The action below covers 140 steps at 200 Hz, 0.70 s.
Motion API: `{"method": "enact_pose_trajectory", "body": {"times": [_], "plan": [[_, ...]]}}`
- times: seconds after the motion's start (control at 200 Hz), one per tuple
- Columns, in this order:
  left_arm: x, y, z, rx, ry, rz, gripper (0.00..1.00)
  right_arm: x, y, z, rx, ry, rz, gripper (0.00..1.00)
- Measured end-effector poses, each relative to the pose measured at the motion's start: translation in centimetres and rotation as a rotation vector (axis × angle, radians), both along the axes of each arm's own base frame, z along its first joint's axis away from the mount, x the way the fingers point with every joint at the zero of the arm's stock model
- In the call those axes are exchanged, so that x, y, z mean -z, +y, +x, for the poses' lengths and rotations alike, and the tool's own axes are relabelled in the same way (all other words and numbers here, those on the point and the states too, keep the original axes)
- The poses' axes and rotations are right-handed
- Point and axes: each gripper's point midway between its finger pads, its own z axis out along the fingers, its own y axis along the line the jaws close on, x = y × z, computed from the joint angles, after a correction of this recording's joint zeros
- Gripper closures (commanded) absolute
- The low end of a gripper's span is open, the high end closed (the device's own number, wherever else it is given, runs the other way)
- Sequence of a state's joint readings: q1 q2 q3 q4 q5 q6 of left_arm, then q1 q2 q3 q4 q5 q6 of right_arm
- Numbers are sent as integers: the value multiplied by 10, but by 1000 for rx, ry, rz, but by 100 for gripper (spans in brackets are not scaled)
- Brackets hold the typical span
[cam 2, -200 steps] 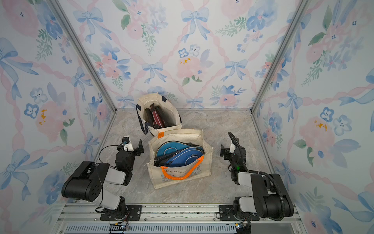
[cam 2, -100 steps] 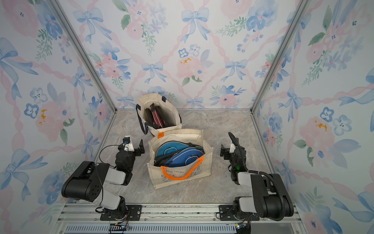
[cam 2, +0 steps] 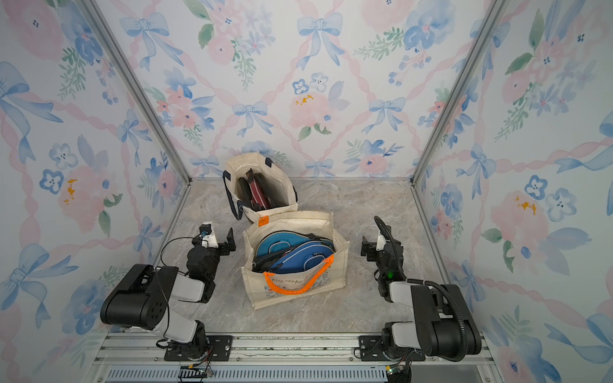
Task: Remove the ping pong set from the canvas bag
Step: Move the canvas bag to the corner of the board.
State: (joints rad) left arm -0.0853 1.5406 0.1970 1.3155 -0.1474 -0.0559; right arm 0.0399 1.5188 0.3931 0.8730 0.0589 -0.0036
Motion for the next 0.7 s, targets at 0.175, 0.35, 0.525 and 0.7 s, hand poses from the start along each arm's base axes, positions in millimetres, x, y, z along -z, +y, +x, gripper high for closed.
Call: {"method": "enact_pose_trajectory", "body": {"times": [0.175, 0.35, 0.525, 0.7], "plan": [[0, 0, 0, 0, 0, 0, 2, 0, 0, 0, 0, 0, 0, 3], [1, -1, 0, 2, 1, 0, 2, 0, 0, 0, 0, 0, 0, 3], [1, -2, 0, 4, 2, 1, 2, 0, 0, 0, 0, 0, 1, 3], [0, -3, 0, -9, 1, 5, 2, 0, 0, 0, 0, 0, 4, 3]]}}
